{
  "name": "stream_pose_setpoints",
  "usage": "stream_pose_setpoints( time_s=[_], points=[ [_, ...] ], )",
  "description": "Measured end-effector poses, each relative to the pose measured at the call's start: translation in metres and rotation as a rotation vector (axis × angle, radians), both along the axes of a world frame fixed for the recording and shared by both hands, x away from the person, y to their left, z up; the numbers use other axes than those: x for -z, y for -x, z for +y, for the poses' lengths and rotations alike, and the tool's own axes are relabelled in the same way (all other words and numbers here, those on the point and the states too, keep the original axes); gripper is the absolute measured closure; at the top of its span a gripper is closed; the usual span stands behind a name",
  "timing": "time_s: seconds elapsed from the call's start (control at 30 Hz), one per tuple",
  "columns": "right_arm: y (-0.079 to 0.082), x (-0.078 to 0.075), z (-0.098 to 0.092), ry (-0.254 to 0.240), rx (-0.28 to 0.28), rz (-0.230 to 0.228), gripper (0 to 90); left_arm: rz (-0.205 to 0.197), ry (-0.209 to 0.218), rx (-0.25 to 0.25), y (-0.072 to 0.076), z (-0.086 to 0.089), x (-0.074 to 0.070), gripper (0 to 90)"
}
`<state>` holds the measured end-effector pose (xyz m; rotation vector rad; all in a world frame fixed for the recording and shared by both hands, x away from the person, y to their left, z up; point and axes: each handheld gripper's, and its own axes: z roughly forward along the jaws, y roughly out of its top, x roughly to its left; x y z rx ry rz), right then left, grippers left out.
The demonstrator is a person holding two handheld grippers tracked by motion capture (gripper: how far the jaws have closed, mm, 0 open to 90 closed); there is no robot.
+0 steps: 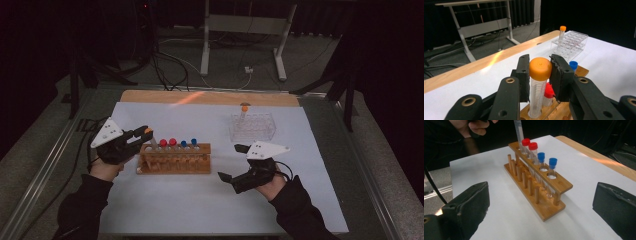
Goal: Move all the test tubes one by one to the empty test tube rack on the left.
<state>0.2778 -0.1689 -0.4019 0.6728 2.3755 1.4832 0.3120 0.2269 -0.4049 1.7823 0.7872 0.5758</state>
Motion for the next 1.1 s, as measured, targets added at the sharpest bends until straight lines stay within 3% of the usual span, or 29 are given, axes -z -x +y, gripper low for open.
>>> stream_pose_setpoints(
  time_s=[0.8, 1.1],
  points=[
    [0.000, -0.002, -0.001, -0.013, -0.002, 0.005, 0.8, 0.113, -0.119, 0.015, -0.010, -0.013, 0.029, 71.4],
    [0.000, -0.002, -0.002, -0.016, 0.000, 0.006, 0.8, 0.141, -0.121, 0.011, -0.013, -0.013, 0.033, 71.3]
  ],
)
